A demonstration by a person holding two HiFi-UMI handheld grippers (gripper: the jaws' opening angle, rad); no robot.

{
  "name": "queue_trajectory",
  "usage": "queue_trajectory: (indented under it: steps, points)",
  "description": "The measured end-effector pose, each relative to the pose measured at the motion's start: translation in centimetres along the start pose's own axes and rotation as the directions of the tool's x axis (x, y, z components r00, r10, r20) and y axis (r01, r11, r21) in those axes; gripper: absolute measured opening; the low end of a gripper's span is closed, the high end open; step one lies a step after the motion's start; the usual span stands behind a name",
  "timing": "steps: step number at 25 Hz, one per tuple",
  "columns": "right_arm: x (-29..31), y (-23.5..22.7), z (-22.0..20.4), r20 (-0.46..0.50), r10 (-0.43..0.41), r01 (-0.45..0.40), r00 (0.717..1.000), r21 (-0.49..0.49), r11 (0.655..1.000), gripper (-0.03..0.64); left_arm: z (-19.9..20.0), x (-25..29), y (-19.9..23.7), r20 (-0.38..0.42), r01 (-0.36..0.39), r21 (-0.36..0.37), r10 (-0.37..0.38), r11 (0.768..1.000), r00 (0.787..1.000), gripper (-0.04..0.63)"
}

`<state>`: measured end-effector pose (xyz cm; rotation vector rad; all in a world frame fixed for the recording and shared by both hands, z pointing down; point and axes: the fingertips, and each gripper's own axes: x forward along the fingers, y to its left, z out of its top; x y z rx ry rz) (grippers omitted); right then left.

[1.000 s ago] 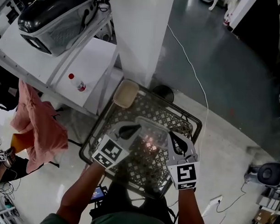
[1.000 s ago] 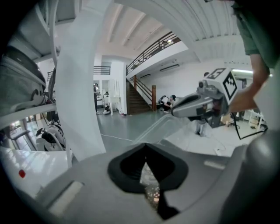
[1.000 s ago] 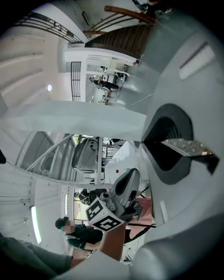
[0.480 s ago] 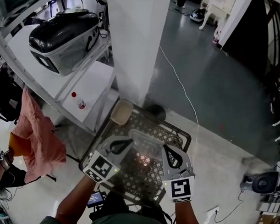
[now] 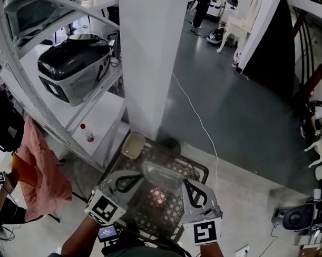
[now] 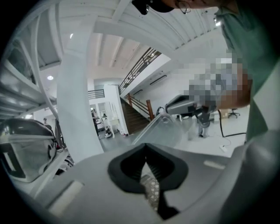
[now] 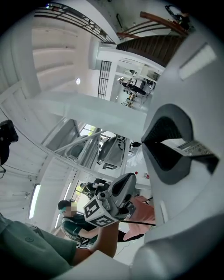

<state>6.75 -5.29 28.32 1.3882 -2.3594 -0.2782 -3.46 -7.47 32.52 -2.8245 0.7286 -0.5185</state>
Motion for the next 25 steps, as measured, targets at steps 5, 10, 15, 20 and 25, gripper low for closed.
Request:
queue_trajectory:
  steps: [5,10,15,20,25]
  points:
    - [-2.5,0.2,2.4,0.018,-0.009,0.01,1.0,-0.032,0.999,0.005,3.8,-2.0,-0.7,0.04,-0.009,0.084,0.006,0.996,0.999,0.002]
    - [-4.7,0.0,4.2,0.038,-0.025,0.026,0.999,-0.034,0.999,0.005,6.0,-3.5,-1.4,0.068,-0.021,0.113,0.013,0.993,0.998,0.002]
    - [-6.6,-0.2,4.7,0.047,-0.036,0.038,0.998,-0.04,0.998,0.005,6.9,-4.1,-2.2,0.077,-0.026,0.125,0.017,0.992,0.997,0.003]
    - [-8.6,-0.9,5.0,0.048,-0.056,0.057,0.997,-0.033,0.998,0.005,8.6,-4.4,-3.1,0.095,-0.028,0.142,0.015,0.989,0.995,0.003]
    - [-9.9,-1.6,5.3,0.053,-0.07,0.071,0.996,-0.021,0.997,0.005,10.0,-4.3,-3.7,0.105,-0.026,0.148,0.01,0.989,0.994,0.003]
